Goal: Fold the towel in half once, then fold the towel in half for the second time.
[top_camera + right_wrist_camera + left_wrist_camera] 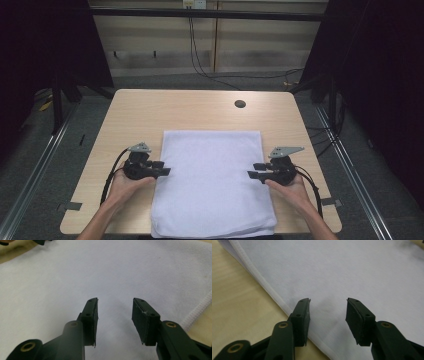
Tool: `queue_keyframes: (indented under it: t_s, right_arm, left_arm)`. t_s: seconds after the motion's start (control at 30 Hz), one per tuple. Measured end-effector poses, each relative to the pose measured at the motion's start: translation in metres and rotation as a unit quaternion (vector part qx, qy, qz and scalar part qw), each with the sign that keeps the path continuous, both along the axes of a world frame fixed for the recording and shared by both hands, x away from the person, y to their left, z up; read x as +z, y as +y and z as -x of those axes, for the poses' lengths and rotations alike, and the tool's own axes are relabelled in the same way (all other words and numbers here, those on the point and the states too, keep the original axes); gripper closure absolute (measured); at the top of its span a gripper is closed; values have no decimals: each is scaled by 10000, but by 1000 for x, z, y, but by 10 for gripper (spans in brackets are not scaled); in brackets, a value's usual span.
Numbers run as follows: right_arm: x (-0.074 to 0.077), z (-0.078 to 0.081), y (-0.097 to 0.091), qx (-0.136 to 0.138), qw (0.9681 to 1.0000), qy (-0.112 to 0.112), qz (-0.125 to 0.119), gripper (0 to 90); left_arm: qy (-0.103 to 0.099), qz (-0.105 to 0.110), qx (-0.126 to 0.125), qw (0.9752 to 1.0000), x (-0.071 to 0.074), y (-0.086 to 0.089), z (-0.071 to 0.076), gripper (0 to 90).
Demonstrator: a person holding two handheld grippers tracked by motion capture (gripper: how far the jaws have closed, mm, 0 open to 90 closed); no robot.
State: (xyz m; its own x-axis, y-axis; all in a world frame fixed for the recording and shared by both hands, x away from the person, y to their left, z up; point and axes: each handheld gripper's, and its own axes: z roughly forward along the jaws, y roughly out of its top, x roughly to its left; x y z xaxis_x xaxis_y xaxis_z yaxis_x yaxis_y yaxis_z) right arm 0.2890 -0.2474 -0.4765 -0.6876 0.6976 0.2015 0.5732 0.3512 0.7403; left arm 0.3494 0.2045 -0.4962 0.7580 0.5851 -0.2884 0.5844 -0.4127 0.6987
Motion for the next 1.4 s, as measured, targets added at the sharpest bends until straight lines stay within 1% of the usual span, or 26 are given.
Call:
queue_keyframes:
  t_s: [0.03,0.07,0.1,0.2,0.27,0.3,0.47,0.5,0.6,0.67,0.73,0.77,0.8,0.83,0.97,1.03,1.1,1.13,1.17,1.2,1.23,1.27,1.3,1.33,1.37,1.4]
  right_arm:
    - [-3,-5,1,-21,10000,42,-15,562]
    - [-3,-5,1,-21,10000,42,-15,562]
    - [-7,-12,5,-31,9998,48,181,562]
    - [-10,-17,7,-53,9998,112,183,562]
    - [-14,-24,10,-99,9995,102,294,557]
    - [-18,-29,11,-182,9990,113,380,547]
    - [-22,-30,12,-216,9985,278,413,539]
    - [-22,-28,12,-197,9985,288,432,543]
    - [-20,-23,13,-133,9982,350,477,551]
    - [-18,-9,15,1,9974,391,602,589]
    - [-17,-3,14,38,9972,440,600,600]
    - [-16,6,13,114,9970,470,603,638]
    - [-16,6,13,114,9970,470,603,638]
    - [-15,18,14,250,9959,416,760,703]
    - [-14,32,13,439,9954,481,709,715]
    - [-14,37,13,552,9948,506,695,717]
    - [-12,40,11,757,9927,668,663,750]
    - [-12,40,11,757,9927,668,663,750]
    - [-10,38,7,782,9932,741,447,721]
    - [-10,38,7,782,9932,741,447,721]
    - [-6,33,0,605,9961,612,216,705]
    - [-6,33,0,605,9961,612,216,705]
    - [0,24,-9,349,9982,469,106,695]
    - [0,24,-9,349,9982,469,106,695]
    - [4,10,-19,108,9995,272,148,668]
    - [4,10,-19,108,9995,272,148,668]
  left_arm:
    - [-85,-115,-39,9999,-5,-5,-4,571]
    - [-85,-115,-39,9999,-5,-5,-4,584]
    - [-101,-53,0,9999,-6,-6,-4,588]
    - [-197,-50,11,9998,-7,-5,-3,618]
    - [-212,-42,56,9998,-8,-4,-2,617]
    - [-212,-136,22,9997,-6,-6,0,616]
    - [-247,-178,23,9995,-6,-6,4,638]
    - [-186,-82,-6,9998,-7,-2,8,658]
    - [-92,-20,-107,9999,-7,2,15,694]
    - [-33,-127,-275,9995,-5,5,33,725]
    - [-28,-183,-307,9994,-4,5,39,750]
    - [-13,-267,-404,9988,-3,6,48,815]
    - [-13,-267,-404,9988,-3,6,48,853]
    - [39,-296,-490,9984,-2,8,54,866]
    - [160,-303,-639,9974,1,11,72,861]
    - [109,-298,-702,9970,3,11,78,811]
    - [53,-145,-773,9969,6,14,82,772]
    - [53,-145,-773,9969,6,14,82,770]
    - [57,-149,-632,9979,7,16,77,763]
    - [57,-149,-632,9979,7,16,77,747]
    - [21,-62,-438,9990,10,17,67,739]
    - [21,-62,-438,9990,10,17,67,728]
    - [-130,-5,-239,9996,15,18,49,724]
    - [-130,-5,-239,9996,15,18,49,723]
    - [-192,57,-75,9998,19,20,35,720]
    - [-192,57,-75,9998,19,20,35,714]
